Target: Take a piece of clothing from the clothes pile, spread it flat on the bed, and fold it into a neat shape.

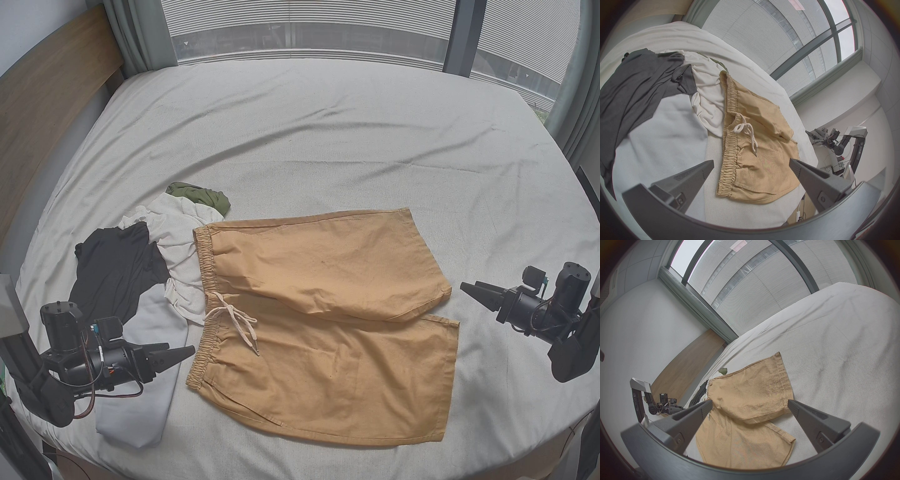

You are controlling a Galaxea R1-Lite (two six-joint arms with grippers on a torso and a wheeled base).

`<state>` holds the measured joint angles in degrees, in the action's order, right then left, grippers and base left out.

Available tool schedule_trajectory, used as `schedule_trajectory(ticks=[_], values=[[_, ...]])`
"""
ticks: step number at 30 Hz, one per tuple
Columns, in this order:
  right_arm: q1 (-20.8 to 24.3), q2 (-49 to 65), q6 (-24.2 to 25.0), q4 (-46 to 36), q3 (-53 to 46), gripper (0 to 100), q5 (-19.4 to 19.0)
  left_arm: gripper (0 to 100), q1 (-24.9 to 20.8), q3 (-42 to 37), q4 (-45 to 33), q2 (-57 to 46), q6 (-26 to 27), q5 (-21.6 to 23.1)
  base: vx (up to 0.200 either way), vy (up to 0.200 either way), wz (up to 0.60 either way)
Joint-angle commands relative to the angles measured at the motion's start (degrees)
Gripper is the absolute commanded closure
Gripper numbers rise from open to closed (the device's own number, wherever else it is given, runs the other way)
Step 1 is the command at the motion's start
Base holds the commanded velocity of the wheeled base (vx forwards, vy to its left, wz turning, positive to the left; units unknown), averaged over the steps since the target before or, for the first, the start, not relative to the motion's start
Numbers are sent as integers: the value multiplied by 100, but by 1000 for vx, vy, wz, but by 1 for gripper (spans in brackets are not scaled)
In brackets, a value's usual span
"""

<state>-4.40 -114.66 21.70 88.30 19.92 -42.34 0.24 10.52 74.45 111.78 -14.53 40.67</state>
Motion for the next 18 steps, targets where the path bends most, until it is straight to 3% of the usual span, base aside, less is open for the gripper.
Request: schedule_trajectory(ticks=[1, 11, 18], values=[[1, -21, 1, 3, 3, 0, -3, 0, -24, -41, 105, 459, 117, 3, 0, 0, 0], [1, -21, 1, 3, 21, 0, -3, 0, -7, -323, 1423, 1558, 179, 275, 0, 0, 0], [1, -12, 1, 3, 21, 0, -3, 0, -24, -340, 1450, 1734, 170, 284, 0, 0, 0]])
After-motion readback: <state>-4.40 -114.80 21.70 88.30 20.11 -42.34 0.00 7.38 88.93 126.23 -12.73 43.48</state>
